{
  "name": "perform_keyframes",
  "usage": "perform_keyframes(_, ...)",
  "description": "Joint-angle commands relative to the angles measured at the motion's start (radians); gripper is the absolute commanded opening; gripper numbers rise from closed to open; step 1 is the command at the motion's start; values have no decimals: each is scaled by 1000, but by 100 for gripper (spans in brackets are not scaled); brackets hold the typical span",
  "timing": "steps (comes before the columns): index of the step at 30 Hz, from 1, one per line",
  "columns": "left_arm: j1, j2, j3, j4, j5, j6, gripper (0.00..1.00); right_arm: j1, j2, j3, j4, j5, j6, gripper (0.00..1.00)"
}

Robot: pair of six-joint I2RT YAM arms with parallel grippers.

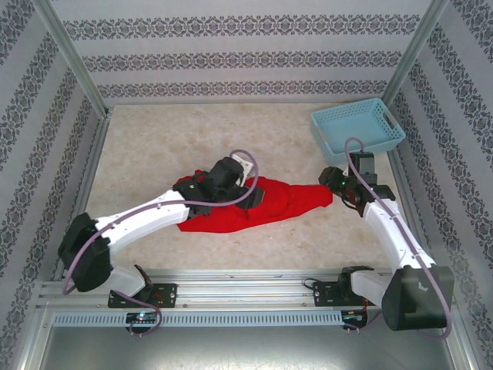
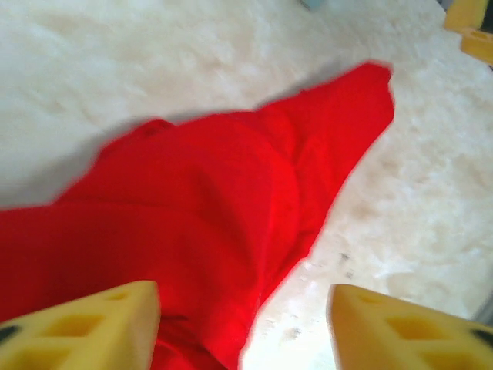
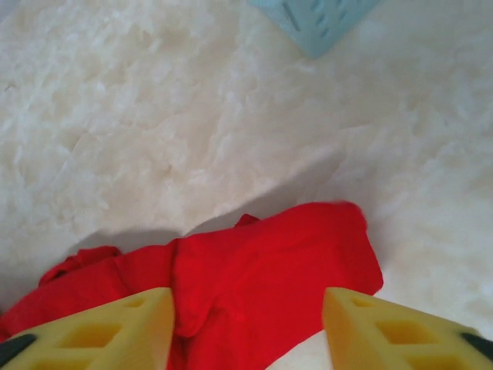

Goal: Fold the inside-out t-shirt
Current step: Turn the T-shirt inside out at the center of the table.

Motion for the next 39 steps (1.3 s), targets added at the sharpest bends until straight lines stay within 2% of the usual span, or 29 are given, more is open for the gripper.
perform_keyframes(1, 85, -167, -59, -65, -156, 7, 74, 75, -49, 18, -14, 36, -49, 61)
perform_keyframes(5, 291, -288, -140, -189, -233, -101, 83, 285, -37, 45, -8, 91, -83, 66)
perform_keyframes(8, 456, -298, -191, -258, -202, -158, 88, 447, 24, 55, 52, 103, -80, 71)
perform_keyframes(10, 530, -280, -218, -259, -155, -170, 88, 527, 81, 68, 85, 109, -82, 74)
perform_keyframes(14, 581, -215, -245, -211, -52, -179, 87, 658, 230, 117, 105, 137, -76, 80)
perform_keyframes(18, 581, -126, -241, -159, 62, -173, 77, 716, 355, 133, 137, 112, -50, 80)
perform_keyframes(20, 579, -72, -221, -151, 124, -164, 69, 725, 424, 147, 129, 96, -37, 75)
perform_keyframes(21, 576, -54, -211, -154, 136, -164, 63, 727, 450, 151, 127, 95, -33, 72)
perform_keyframes(23, 569, -40, -198, -154, 146, -162, 46, 727, 494, 163, 115, 107, -25, 60)
perform_keyframes(27, 559, -77, -162, -174, 121, -157, 18, 695, 543, 219, 50, 194, -19, 15)
perform_keyframes(29, 559, -113, -133, -200, 58, -158, 4, 671, 539, 246, 52, 202, -28, 0)
perform_keyframes(30, 560, -141, -116, -219, 13, -158, 0, 661, 532, 265, 56, 198, -35, 0)
perform_keyframes(34, 600, -304, -78, -250, -94, -184, 0, 665, 495, 373, 30, 206, -103, 0)
perform_keyframes(37, 627, -485, -82, -201, -120, -184, 0, 670, 439, 415, 42, 232, -134, 0)
perform_keyframes(39, 630, -590, -97, -126, -87, -153, 0, 655, 394, 413, 64, 228, -133, 0)
